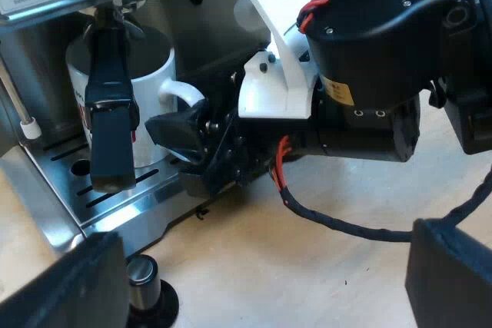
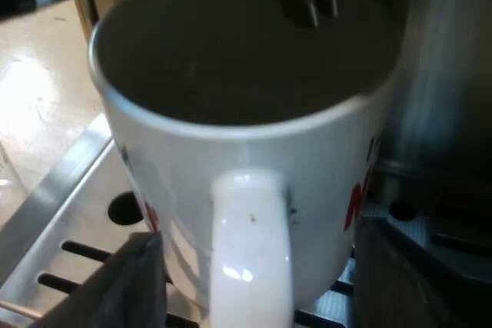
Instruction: Place mug into machine
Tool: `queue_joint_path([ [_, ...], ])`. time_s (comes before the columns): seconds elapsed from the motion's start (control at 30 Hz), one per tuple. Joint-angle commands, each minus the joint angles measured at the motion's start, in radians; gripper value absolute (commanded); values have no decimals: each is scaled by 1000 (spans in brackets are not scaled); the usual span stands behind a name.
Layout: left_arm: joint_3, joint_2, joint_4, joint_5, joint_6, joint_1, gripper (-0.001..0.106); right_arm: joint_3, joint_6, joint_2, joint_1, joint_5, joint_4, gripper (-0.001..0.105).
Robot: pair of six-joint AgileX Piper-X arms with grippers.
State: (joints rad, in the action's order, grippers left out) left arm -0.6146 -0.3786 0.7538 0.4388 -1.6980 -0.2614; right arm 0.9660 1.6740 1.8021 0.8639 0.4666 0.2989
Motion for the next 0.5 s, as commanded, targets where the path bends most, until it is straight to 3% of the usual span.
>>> queue_joint_path([
  [0.03,-3,2,-12,14,3,-3,81,12,12,-37,4,1,-45,56],
  [0.13,-3,2,-12,14,3,-3,81,12,-21,-79,5,1,-129,56],
  [0.5,-8,2,-8,14,3,-3,81,9,-25,-230,45,0,-375,56],
])
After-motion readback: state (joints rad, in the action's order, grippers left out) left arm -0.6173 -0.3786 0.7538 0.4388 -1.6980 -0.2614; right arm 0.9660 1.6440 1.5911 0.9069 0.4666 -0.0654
